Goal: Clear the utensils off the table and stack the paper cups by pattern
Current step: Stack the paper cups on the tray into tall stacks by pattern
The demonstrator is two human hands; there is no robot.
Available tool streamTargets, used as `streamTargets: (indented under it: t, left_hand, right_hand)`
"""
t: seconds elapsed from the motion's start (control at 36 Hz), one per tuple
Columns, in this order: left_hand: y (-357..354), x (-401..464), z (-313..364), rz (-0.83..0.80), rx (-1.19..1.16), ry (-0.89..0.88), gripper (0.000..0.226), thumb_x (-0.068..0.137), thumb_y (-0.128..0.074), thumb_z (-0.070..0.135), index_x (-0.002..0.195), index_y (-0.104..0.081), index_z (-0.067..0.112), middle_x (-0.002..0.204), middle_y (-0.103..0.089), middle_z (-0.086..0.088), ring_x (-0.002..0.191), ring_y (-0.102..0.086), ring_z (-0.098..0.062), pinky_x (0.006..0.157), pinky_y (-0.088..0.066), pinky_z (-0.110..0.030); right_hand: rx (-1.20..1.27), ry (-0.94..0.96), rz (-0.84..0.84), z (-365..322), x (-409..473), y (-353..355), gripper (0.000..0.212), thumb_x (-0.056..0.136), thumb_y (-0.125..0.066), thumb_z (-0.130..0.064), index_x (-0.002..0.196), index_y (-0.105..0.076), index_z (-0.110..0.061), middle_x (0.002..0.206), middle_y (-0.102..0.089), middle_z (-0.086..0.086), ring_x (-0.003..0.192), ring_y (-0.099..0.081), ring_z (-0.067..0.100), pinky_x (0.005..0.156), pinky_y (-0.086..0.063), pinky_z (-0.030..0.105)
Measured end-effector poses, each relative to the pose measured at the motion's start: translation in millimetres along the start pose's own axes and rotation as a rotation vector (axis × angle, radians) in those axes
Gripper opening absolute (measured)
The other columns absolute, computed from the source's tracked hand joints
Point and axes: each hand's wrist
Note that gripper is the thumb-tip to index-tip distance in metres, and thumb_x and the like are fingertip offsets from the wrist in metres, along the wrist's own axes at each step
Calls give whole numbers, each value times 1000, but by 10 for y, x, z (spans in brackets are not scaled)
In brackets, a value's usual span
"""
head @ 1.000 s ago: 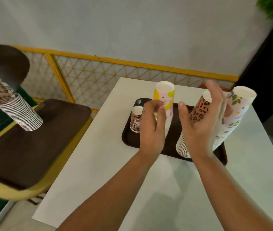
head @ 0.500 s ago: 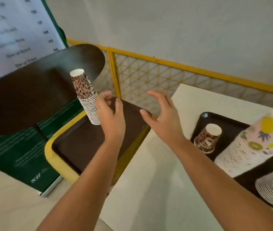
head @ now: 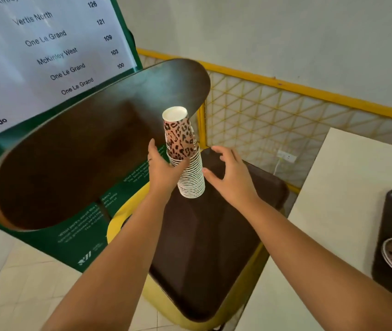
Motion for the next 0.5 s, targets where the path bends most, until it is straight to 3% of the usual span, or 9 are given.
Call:
streamTargets:
  t: [0.08, 0.17, 0.28, 0.39, 0.5]
  left_hand:
    - [12, 117, -67, -97, -51, -30, 104, 72, -81, 27, 150, -11, 25, 156, -25, -3, 142, -29, -23, 111, -33, -46]
    - [6, 144, -116, -255, -191, -61, 96, 64, -85, 28, 142, -29, 25, 137, -50, 5, 123, -51, -10, 101, -43, -37]
    - [-30, 113, -157, -293, -270, -105, 80, 73, -79, 5, 138, -35, 19, 121, -53, 15, 105, -50, 14, 93, -43, -20]
    - [-65, 93, -183, -243, -232, -153, 76, 71, -81, 7, 128, -38, 30, 121, -51, 18, 108, -49, 9, 96, -44, -24]
    - [-104, 71, -237, -251, -205, -214, 79, 69, -82, 7, 133, -38, 23, 131, -50, 7, 119, -48, -3, 100, -46, -30]
  right_hand:
    - [51, -35, 5, -24, 195, -122, 61, 85, -64, -35, 137, -38, -16, 139, -43, 2, 128, -43, 17, 96, -39, 26]
    - [99, -49, -1, -82, 385, -213, 68, 84, -65, -36, 140, -32, -18, 144, -40, 2, 131, -41, 17, 99, -36, 26]
    - [144, -53, -6, -153, 571, -320, 79, 79, -69, -40, 143, -26, -18, 145, -40, 0, 130, -41, 14, 95, -34, 17]
    - [205, -61, 26, -185, 659, -395, 84, 74, -74, -38, 141, -28, -18, 137, -47, 0, 123, -47, 11, 84, -37, 5]
    - [197, -72, 55, -150, 642, -425, 79, 71, -77, -36, 135, -36, -16, 128, -54, 0, 114, -52, 9, 74, -38, -2]
Point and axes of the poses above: each hand's wrist, its own x-axis towards the middle knuckle, its own y-axis out of the back of the hand, z = x × y
